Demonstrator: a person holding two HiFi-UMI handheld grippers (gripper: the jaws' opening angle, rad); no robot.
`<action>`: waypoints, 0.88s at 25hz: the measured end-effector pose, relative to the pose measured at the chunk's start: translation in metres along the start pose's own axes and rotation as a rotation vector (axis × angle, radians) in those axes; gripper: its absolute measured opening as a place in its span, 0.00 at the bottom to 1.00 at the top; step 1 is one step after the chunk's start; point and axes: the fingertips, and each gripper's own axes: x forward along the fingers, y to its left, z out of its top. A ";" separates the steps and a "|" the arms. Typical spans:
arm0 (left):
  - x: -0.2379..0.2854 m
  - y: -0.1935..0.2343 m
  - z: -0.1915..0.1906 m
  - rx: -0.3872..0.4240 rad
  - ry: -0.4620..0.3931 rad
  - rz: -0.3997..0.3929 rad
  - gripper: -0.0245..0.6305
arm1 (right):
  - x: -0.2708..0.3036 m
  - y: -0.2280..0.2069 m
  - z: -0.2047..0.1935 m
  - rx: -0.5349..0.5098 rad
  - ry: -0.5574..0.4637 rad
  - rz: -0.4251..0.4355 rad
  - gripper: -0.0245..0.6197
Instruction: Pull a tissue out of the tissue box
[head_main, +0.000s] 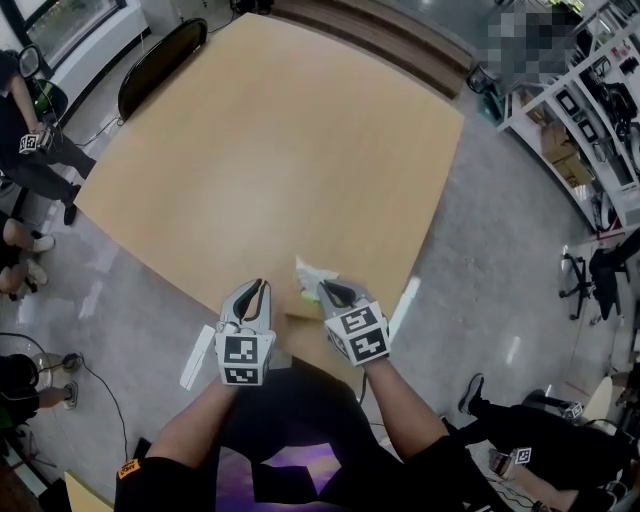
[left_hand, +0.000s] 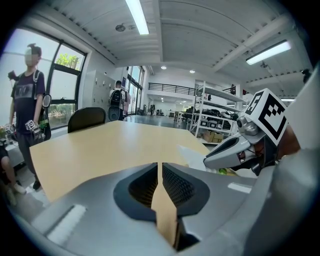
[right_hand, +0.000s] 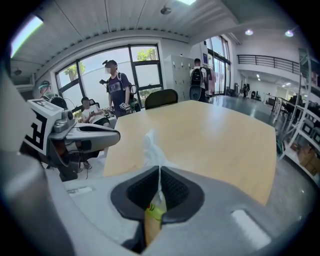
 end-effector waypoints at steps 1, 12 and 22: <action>-0.001 0.000 0.002 -0.001 -0.002 0.002 0.11 | -0.002 0.000 0.003 0.000 -0.008 0.000 0.04; -0.011 -0.023 0.016 -0.022 -0.051 0.027 0.09 | -0.039 -0.013 0.030 -0.016 -0.142 -0.018 0.04; -0.062 -0.046 0.029 -0.081 -0.118 0.105 0.07 | -0.103 -0.006 0.050 -0.024 -0.341 -0.025 0.04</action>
